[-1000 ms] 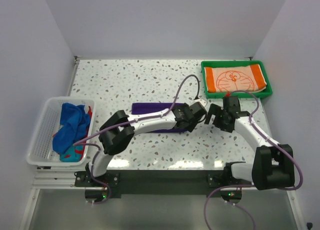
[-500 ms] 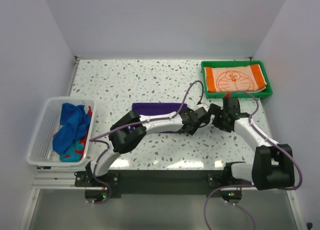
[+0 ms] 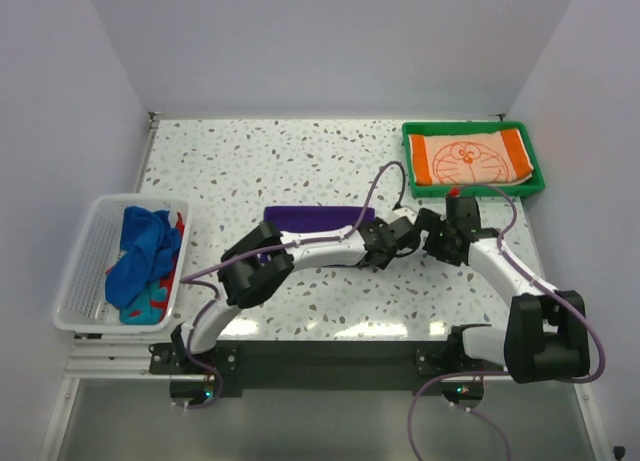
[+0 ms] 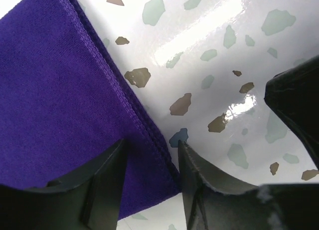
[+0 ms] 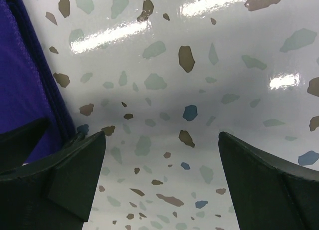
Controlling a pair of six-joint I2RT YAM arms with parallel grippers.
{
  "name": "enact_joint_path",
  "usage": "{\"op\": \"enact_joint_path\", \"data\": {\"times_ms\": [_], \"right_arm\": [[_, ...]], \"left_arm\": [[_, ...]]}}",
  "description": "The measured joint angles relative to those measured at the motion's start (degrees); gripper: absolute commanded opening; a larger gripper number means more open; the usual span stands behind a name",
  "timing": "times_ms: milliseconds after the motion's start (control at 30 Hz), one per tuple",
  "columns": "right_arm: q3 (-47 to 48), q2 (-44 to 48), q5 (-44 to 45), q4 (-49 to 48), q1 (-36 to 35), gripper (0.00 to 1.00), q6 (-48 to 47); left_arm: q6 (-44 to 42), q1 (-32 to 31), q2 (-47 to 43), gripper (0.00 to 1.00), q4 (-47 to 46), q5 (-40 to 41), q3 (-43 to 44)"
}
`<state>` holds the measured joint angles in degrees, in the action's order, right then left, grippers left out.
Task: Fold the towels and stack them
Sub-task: Neatly place the folded towel into the bin
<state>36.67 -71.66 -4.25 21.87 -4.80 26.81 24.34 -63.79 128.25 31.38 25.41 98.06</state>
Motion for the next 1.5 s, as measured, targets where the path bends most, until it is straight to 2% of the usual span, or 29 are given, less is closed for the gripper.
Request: {"op": "enact_joint_path", "data": {"times_ms": [100,133,200,233,467,700,933,1100,1333,1500], "right_arm": [[-0.31,0.2,-0.63,-0.7,0.0,0.99,0.09],[-0.48,0.15,-1.18,-0.96,0.0,0.99,0.13],[-0.7,0.11,-2.01,-1.42,0.0,0.99,0.2],[-0.72,0.02,-2.67,-1.75,0.0,0.99,0.22],[-0.98,-0.74,-7.02,-3.93,0.0,0.99,1.01],[-1.57,-3.67,-13.9,-9.09,0.0,0.99,6.05],[-3.72,-9.01,-21.55,-19.08,-0.13,0.99,13.9],[-4.26,-14.23,-25.7,-29.77,-2.03,0.98,20.0],[-4.55,-18.71,-26.12,-39.69,-8.09,0.95,27.32],[-3.06,-22.4,-26.53,-43.39,-9.18,0.9,30.99]], "left_arm": [[0.72,0.0,-0.61,0.32,-2.03,-0.59,-1.7],[0.94,0.04,-0.85,0.18,-2.69,-0.83,-2.27],[1.38,0.28,-1.16,0.1,-3.69,-0.7,-3.28],[1.29,0.52,-1.44,0.0,-3.93,-0.81,-3.63],[1.6,2.56,-3.65,0.0,-5.79,-3.32,-6.47],[1.57,4.87,-7.85,0.0,-5.95,-6.1,-11.78],[1.6,6.27,-10.82,0.0,-5.03,-7.82,-13.86],[1.81,6.73,-12.76,0.0,-5.07,-9.25,-14.1],[3.15,6.84,-15.56,0.0,-5.92,-11.17,-14.1],[3.87,7.1,-15.76,0.0,-6.54,-12.24,-14.1]]}}
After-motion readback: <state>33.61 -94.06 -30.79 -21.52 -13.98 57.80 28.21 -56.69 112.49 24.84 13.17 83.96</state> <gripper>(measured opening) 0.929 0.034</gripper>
